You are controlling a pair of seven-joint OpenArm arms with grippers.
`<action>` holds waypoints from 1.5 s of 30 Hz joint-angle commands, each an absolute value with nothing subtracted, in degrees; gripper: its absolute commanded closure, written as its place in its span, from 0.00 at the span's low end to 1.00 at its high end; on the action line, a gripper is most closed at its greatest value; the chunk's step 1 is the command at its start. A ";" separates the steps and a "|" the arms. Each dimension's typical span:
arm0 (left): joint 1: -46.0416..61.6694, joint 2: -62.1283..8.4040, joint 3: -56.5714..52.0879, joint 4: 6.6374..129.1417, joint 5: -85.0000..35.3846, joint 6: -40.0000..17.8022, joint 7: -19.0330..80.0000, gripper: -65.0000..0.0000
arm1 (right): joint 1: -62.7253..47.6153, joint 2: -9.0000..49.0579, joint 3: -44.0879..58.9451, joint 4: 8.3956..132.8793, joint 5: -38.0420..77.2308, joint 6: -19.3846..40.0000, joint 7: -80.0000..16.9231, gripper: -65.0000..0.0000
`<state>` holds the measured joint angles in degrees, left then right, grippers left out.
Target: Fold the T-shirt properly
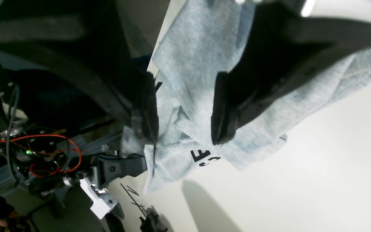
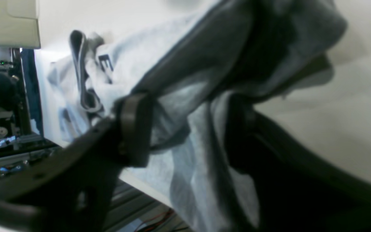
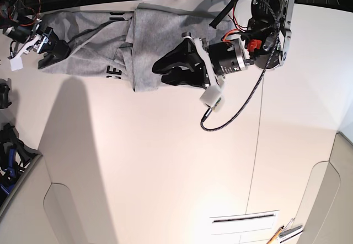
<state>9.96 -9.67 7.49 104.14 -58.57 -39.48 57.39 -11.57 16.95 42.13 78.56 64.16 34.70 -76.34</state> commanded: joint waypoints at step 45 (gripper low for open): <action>21.98 -16.80 -22.41 90.67 -55.09 -40.00 57.89 1.00 | -10.04 -3.86 22.46 112.84 65.04 34.74 -76.82 1.00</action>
